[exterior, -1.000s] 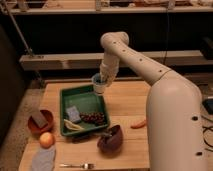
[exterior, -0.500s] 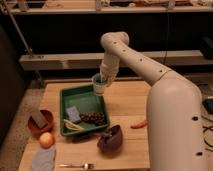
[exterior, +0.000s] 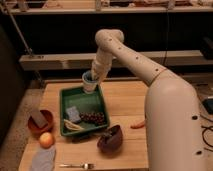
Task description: Stack cups into tray
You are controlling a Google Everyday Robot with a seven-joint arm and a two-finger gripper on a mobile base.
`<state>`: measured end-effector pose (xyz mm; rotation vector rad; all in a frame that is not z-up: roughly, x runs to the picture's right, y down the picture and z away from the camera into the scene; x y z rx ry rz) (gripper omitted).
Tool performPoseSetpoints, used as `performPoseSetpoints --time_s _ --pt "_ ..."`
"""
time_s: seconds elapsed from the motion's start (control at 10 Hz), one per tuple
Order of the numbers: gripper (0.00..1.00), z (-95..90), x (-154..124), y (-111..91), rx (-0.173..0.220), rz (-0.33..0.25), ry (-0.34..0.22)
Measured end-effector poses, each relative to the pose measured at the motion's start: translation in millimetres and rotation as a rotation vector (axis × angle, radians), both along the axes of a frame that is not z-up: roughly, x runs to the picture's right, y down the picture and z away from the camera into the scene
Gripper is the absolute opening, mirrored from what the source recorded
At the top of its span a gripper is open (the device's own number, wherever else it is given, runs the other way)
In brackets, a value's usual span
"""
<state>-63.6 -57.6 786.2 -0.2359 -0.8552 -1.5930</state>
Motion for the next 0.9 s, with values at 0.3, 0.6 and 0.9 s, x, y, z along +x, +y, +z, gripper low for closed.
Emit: performPoseSetpoints --time_s 0.3,0.6,0.9 --pt "0.0 -7.5 -48.1 -14.5 0.043 -0.044 -0.137" --pt "0.0 5.3 -60.5 -17.0 0.024 -0.072 -0.127" --pt "0.0 49.1 -52.2 12.0 -0.052 -0.082 -0.056"
